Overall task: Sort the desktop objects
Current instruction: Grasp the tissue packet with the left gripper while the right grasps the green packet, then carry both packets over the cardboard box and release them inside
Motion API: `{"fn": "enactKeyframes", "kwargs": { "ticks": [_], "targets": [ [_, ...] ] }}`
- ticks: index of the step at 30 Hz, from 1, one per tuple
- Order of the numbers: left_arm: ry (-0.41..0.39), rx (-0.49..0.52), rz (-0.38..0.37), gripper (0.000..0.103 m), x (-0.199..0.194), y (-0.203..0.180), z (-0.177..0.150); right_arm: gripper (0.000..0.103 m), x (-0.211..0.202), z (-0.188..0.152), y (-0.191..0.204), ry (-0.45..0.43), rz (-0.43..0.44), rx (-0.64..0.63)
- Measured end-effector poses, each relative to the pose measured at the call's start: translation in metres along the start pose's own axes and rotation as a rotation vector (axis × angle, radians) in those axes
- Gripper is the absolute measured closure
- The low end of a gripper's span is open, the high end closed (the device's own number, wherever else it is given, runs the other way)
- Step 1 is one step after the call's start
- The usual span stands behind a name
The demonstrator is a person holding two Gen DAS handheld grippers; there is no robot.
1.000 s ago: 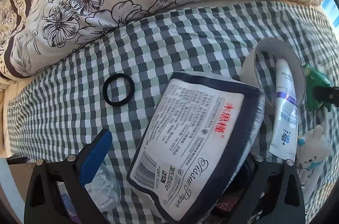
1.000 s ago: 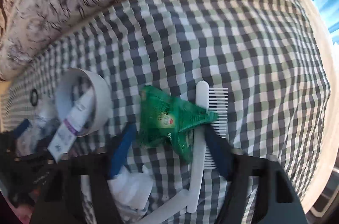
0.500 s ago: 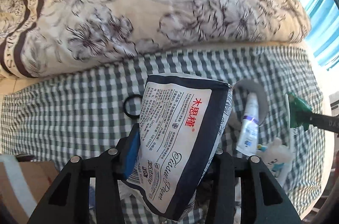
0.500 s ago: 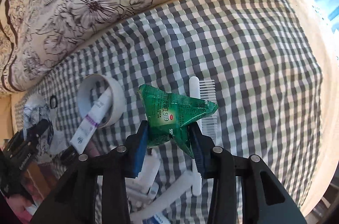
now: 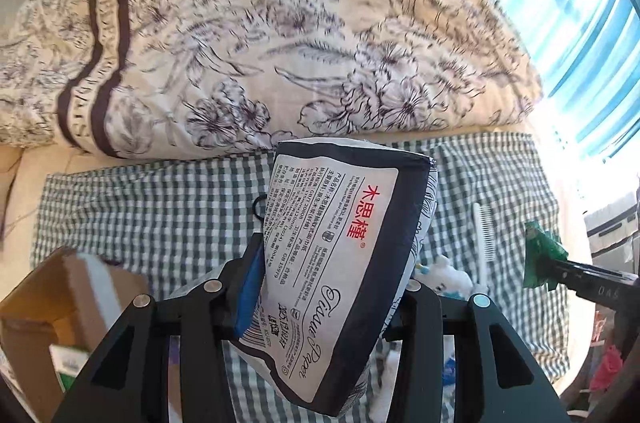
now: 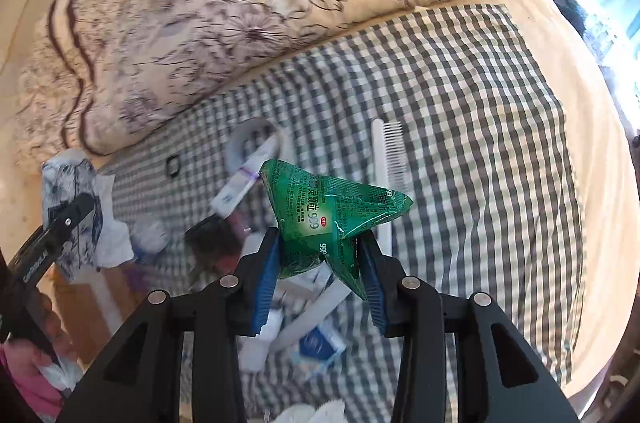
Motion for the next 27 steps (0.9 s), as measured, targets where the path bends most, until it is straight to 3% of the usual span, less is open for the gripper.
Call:
{"fn": "enactKeyframes", "kwargs": {
  "ticks": [7, 13, 21, 27],
  "targets": [
    [-0.045, -0.037, 0.021, 0.057, -0.071, 0.019, -0.021, 0.064, -0.046, -0.022, 0.035, -0.026, 0.058, -0.068],
    [-0.060, -0.094, 0.060, 0.057, -0.119, 0.075, -0.062, 0.064, -0.068, -0.051, 0.098, -0.050, 0.113, -0.144],
    [-0.080, -0.115, 0.086, 0.057, -0.158, 0.182, -0.090, 0.064, -0.079, -0.101, 0.237, -0.075, 0.200, -0.224],
    [-0.074, -0.101, 0.128, 0.056, -0.171, 0.267, -0.108, 0.064, -0.055, -0.153, 0.342, -0.030, 0.271, -0.277]
  ]
}}
Point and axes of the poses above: each gripper's, at about its wrist camera, not at the fingertips, and x roughly the way its jaws point, y to its left, z to its top, the point moved 4 cm from there along x, roughly the way its jaws point, and after that the axes turned 13 degrees about -y, right-handed, at the moved point
